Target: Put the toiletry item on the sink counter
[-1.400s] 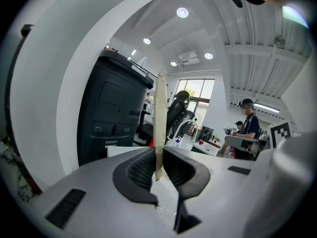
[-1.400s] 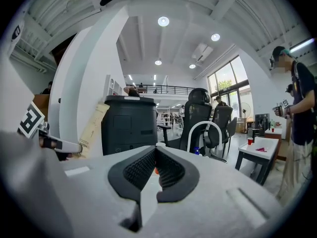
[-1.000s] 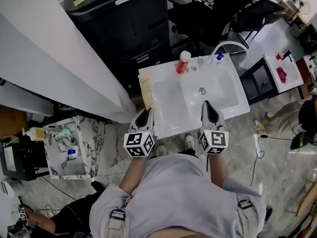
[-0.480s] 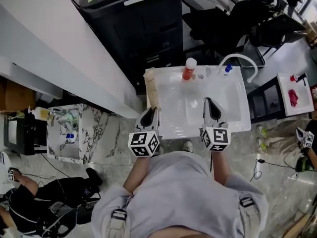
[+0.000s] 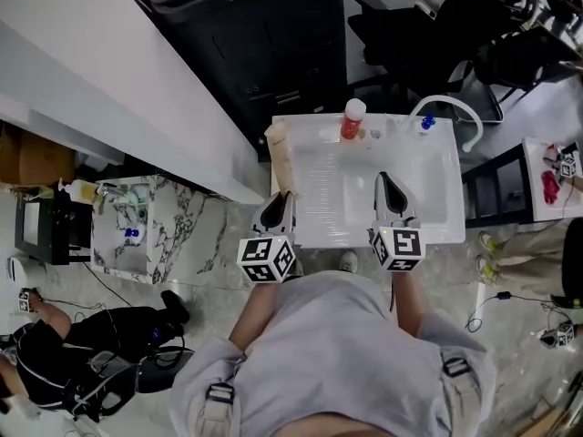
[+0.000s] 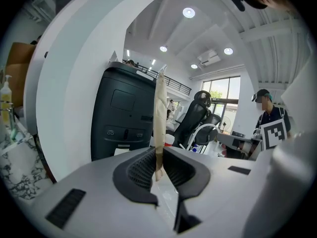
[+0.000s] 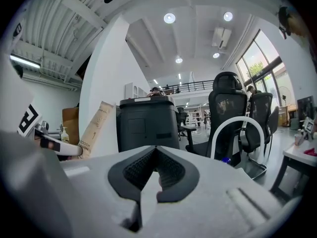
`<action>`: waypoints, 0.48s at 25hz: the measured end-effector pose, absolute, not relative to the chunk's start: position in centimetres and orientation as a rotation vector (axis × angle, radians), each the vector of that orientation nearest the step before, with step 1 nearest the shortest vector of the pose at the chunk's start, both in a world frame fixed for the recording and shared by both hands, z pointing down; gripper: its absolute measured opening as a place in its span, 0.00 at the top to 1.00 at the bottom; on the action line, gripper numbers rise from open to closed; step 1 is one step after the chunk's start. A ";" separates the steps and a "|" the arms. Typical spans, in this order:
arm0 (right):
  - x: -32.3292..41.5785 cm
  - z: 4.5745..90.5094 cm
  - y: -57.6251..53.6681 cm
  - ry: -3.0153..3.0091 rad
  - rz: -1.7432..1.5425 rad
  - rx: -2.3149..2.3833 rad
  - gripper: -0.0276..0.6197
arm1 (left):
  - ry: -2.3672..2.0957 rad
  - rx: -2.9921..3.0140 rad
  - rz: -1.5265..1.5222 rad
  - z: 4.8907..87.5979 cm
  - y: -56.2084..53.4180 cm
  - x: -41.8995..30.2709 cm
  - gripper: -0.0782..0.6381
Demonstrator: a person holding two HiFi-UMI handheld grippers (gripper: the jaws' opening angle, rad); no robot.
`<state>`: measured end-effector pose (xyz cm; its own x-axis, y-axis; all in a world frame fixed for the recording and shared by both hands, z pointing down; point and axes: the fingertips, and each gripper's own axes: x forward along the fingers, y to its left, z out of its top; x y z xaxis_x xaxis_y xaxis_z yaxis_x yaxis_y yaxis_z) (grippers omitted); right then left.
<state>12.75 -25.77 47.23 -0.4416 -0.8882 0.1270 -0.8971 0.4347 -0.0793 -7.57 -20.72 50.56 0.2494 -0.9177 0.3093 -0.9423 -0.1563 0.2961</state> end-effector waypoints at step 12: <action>11.6 47.5 -25.4 -2.591 0.205 1.630 0.95 | -1.647 2.080 0.113 52.8 -21.5 -8.7 0.83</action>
